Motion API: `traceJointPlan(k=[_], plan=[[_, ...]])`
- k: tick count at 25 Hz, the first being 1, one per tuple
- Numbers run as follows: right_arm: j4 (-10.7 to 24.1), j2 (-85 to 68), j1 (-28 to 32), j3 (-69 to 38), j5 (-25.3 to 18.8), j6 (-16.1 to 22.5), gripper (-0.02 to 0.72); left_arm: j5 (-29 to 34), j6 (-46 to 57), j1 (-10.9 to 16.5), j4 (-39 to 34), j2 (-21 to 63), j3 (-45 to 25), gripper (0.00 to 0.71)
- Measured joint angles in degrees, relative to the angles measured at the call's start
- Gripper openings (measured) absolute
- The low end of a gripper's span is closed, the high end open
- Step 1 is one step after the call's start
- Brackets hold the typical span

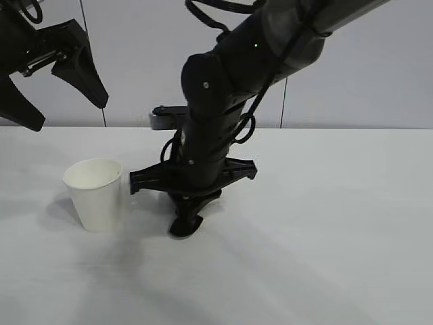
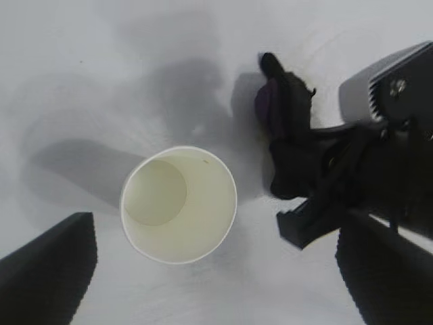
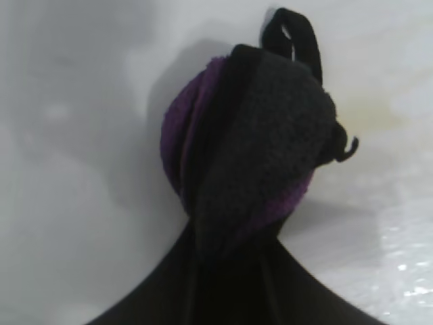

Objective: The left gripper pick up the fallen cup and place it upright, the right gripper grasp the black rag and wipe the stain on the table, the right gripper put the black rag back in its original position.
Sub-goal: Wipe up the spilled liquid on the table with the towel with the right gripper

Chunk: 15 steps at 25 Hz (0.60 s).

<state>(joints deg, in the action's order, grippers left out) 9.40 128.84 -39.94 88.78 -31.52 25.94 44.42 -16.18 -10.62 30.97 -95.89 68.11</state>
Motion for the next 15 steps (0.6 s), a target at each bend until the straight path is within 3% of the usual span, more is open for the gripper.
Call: traceJointPlan(k=[5, 15], plan=[[-1.0, 0.0, 1.7, 0.0, 0.4, 0.0, 0.106, 0.4, 0.0, 0.0, 0.0, 0.0, 0.0, 0.693], [-0.8, 0.0, 15.0, 0.1, 0.9, 0.0, 0.106, 0.4, 0.0, 0.0, 0.0, 0.0, 0.0, 0.693]])
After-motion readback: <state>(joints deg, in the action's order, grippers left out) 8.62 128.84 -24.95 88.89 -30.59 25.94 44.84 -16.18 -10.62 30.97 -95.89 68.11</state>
